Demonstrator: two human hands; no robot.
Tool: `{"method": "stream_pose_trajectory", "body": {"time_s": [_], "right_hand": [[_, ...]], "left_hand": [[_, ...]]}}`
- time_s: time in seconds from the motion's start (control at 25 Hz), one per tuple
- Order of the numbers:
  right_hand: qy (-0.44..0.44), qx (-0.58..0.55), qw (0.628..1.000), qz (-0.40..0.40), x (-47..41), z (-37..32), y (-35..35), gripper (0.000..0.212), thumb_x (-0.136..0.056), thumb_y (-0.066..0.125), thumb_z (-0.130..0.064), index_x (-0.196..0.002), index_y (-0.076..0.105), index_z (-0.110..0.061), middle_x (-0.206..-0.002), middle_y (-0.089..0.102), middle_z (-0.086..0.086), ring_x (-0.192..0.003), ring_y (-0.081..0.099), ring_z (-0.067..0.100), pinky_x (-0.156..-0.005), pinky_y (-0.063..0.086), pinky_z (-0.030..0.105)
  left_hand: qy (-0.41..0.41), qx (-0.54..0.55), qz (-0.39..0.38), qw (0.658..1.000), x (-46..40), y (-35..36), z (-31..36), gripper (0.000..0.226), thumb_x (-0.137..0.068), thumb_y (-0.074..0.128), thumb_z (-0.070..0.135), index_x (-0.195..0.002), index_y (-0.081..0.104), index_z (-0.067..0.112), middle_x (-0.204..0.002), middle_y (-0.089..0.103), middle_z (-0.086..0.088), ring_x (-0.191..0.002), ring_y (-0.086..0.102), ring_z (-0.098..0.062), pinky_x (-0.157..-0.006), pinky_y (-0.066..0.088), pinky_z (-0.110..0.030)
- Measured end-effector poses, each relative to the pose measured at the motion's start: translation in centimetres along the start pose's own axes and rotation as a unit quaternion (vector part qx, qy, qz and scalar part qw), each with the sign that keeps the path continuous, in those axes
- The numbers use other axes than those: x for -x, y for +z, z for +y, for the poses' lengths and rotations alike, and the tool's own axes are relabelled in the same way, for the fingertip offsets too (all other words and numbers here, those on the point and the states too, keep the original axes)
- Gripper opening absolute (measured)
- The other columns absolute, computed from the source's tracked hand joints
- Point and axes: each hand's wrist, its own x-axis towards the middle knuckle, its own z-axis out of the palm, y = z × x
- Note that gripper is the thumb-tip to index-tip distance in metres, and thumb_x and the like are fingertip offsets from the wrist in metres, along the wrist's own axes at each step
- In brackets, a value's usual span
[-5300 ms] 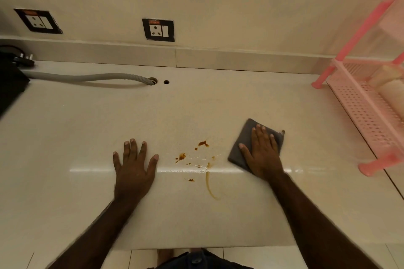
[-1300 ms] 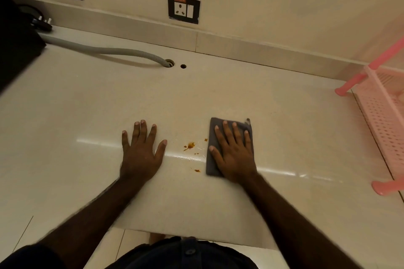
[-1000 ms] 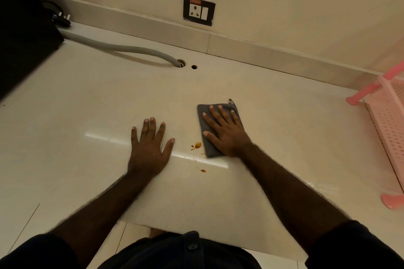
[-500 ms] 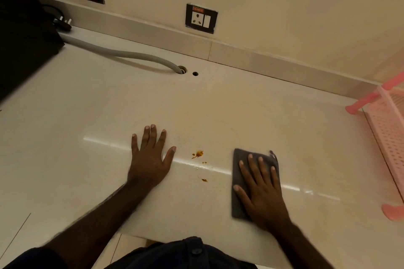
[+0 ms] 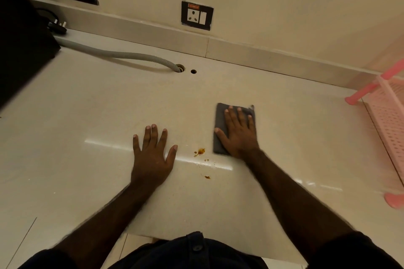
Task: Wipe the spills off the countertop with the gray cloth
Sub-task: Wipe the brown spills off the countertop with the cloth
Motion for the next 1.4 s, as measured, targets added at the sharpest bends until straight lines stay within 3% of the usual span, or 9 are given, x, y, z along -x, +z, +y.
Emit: {"method": "stream_pose_trajectory", "body": {"time_s": [0.12,0.2,0.48,0.64,0.8,0.92,1.0,1.16,1.4], "right_hand": [[-0.078,0.019,0.997,-0.016,0.1,-2.4,0.4,0.090,-0.101,0.010,-0.078,-0.173,-0.003,-0.026,-0.183,-0.007,-0.003,-0.168,-0.013,0.020,-0.135,-0.005,0.054],[-0.090,0.012,0.996,-0.015,0.5,-0.4,0.0,0.091,-0.100,0.006,-0.080,-0.173,-0.006,-0.027,-0.182,-0.008,-0.004,-0.168,-0.013,0.018,-0.135,-0.003,0.054],[0.079,0.007,0.997,0.008,10.4,7.6,-0.2,0.102,-0.094,-0.008,-0.085,-0.173,-0.001,-0.022,-0.182,-0.008,-0.003,-0.167,-0.016,0.018,-0.135,-0.009,0.048],[0.133,-0.001,0.991,0.010,17.9,2.6,1.8,0.094,-0.100,0.001,-0.080,-0.173,-0.003,-0.021,-0.182,-0.010,-0.001,-0.167,-0.018,0.021,-0.136,-0.005,0.052],[0.089,-0.004,0.996,0.003,19.5,-4.9,3.4,0.090,-0.103,0.007,-0.077,-0.173,-0.004,-0.021,-0.182,-0.013,0.000,-0.167,-0.021,0.021,-0.135,-0.006,0.054],[0.045,-0.014,0.999,0.019,17.3,-6.7,3.6,0.088,-0.106,0.018,-0.075,-0.174,0.000,-0.022,-0.182,-0.010,-0.001,-0.167,-0.019,0.020,-0.135,-0.008,0.053],[0.048,-0.020,0.998,0.036,16.3,-5.6,3.3,0.087,-0.106,0.018,-0.075,-0.174,0.006,-0.022,-0.183,-0.003,-0.001,-0.168,-0.012,0.020,-0.136,-0.004,0.053],[0.175,-0.014,0.982,0.066,18.2,0.8,3.2,0.095,-0.102,0.003,-0.080,-0.173,0.016,-0.018,-0.182,0.011,0.002,-0.169,0.000,0.026,-0.135,0.002,0.054],[0.295,-0.026,0.954,0.051,18.7,9.7,1.2,0.100,-0.096,0.001,-0.083,-0.174,0.005,-0.021,-0.183,0.001,0.004,-0.169,-0.004,0.030,-0.135,-0.002,0.057]], "left_hand": [[-0.005,-0.004,-0.011,1.000,0.0,-0.1,0.0,0.078,-0.099,0.011,0.069,-0.164,0.006,0.025,-0.173,-0.006,-0.005,-0.160,-0.010,-0.023,-0.127,-0.008,-0.056],[0.001,0.005,-0.005,1.000,0.1,-0.1,-0.1,0.077,-0.100,0.012,0.068,-0.164,0.008,0.025,-0.173,-0.005,-0.005,-0.160,-0.010,-0.023,-0.127,-0.007,-0.056],[0.018,0.007,-0.007,1.000,0.2,-0.3,-0.2,0.077,-0.101,0.011,0.067,-0.164,0.011,0.023,-0.173,0.000,-0.008,-0.160,-0.008,-0.023,-0.127,-0.007,-0.056],[0.028,0.008,-0.004,1.000,0.2,-0.2,-0.5,0.077,-0.102,0.011,0.066,-0.164,0.013,0.021,-0.173,0.002,-0.010,-0.160,-0.007,-0.024,-0.127,-0.005,-0.058],[0.031,-0.002,0.000,1.000,0.3,-0.2,-0.5,0.077,-0.102,0.011,0.066,-0.164,0.015,0.020,-0.173,0.005,-0.012,-0.160,-0.004,-0.027,-0.127,-0.005,-0.058],[0.035,-0.003,0.009,0.999,0.4,-0.1,-0.5,0.077,-0.102,0.012,0.065,-0.163,0.018,0.018,-0.173,0.008,-0.014,-0.160,-0.002,-0.028,-0.127,-0.004,-0.058],[0.038,0.002,0.011,0.999,0.4,-0.1,-0.5,0.077,-0.102,0.012,0.065,-0.163,0.019,0.018,-0.172,0.009,-0.015,-0.160,0.000,-0.028,-0.127,-0.005,-0.058],[0.035,0.009,-0.003,0.999,0.4,-0.5,-0.3,0.079,-0.101,0.010,0.065,-0.163,0.017,0.018,-0.173,0.006,-0.014,-0.160,-0.003,-0.028,-0.127,-0.007,-0.057],[0.037,-0.003,-0.007,0.999,0.6,-0.5,-0.3,0.079,-0.101,0.009,0.064,-0.164,0.013,0.018,-0.173,0.004,-0.014,-0.160,-0.004,-0.028,-0.126,-0.006,-0.059]]}}
